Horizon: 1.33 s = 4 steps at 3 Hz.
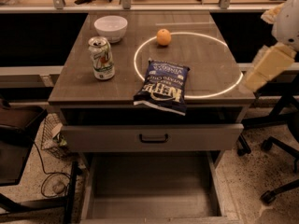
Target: Place orange into middle drawer
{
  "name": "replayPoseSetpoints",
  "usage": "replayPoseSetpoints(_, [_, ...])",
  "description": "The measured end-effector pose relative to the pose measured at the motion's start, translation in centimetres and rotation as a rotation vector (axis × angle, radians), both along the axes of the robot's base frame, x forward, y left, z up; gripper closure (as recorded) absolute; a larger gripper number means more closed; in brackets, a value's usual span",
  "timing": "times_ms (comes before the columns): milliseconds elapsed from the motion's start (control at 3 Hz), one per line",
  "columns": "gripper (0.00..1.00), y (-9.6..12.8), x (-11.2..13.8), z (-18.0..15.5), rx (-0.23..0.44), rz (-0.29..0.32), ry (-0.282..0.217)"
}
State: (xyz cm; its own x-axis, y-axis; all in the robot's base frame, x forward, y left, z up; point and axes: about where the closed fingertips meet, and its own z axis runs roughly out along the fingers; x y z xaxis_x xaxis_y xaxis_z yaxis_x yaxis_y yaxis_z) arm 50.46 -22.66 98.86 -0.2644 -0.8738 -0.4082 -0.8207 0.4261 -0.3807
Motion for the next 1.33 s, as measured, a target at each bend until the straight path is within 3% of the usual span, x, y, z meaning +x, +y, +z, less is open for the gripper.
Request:
replayPoseSetpoints(333, [0.0,-0.3,4.9,-0.2,0.167,-0.048,-0.113])
replayPoseSetpoints(667, [0.0,0.8,11.6,1.3,0.409,-0.082,-0.279])
replayPoseSetpoints(1000, [0.0,1.7,16.0,2.9,0.554,-0.111,-0.386])
replayPoseSetpoints(1333, [0.0,1.7,16.0,2.9,0.554,-0.111,-0.386])
